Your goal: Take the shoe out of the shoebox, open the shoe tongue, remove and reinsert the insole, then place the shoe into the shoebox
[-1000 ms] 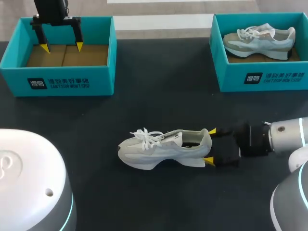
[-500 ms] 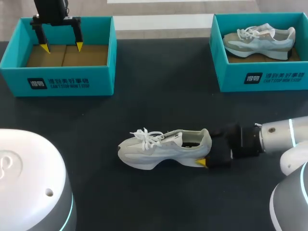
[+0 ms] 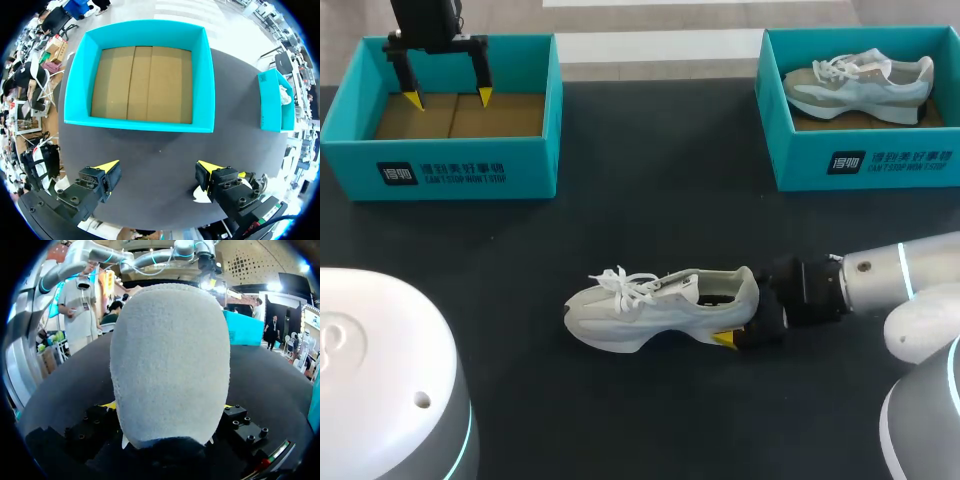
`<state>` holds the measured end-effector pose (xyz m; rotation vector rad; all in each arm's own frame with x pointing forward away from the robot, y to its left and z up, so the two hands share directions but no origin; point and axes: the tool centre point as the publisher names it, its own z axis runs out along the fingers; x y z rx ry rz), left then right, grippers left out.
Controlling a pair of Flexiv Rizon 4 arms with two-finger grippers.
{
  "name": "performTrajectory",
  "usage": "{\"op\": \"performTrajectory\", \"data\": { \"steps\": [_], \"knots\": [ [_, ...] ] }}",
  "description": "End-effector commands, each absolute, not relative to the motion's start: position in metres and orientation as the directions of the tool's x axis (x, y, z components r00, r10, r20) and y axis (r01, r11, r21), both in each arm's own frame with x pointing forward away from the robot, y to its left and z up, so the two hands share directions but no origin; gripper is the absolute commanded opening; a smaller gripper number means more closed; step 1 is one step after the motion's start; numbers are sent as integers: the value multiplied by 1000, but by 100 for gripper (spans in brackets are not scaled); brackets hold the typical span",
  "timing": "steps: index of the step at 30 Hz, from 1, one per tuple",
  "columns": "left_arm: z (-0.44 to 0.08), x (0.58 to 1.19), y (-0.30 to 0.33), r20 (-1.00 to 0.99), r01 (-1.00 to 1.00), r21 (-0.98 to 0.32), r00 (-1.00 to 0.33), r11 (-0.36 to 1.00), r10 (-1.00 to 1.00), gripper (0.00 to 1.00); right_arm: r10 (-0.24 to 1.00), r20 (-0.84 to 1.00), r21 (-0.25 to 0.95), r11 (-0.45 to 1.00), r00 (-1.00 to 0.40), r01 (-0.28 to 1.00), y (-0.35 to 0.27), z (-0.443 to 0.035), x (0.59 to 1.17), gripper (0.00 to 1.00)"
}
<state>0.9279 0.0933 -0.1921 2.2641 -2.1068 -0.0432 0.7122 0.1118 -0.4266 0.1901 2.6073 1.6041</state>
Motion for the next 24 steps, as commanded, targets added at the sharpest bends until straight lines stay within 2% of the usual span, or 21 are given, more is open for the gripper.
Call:
{"op": "performTrajectory", "data": {
  "steps": [1, 2, 24],
  "knots": [
    [-192, 928, 94, 13, -996, 54, 72, -71, -997, 100, 139, 7, 889, 452, -990, 70, 118, -430, 716, 11],
    [-192, 928, 94, 13, -996, 54, 72, -71, -997, 100, 127, 9, 891, 449, -992, 66, 119, -431, 716, 0],
    [-192, 928, 94, 13, -996, 54, 72, -71, -997, 100, 105, 10, 893, 446, -994, 57, 120, -431, 716, 0]
  ]
}}
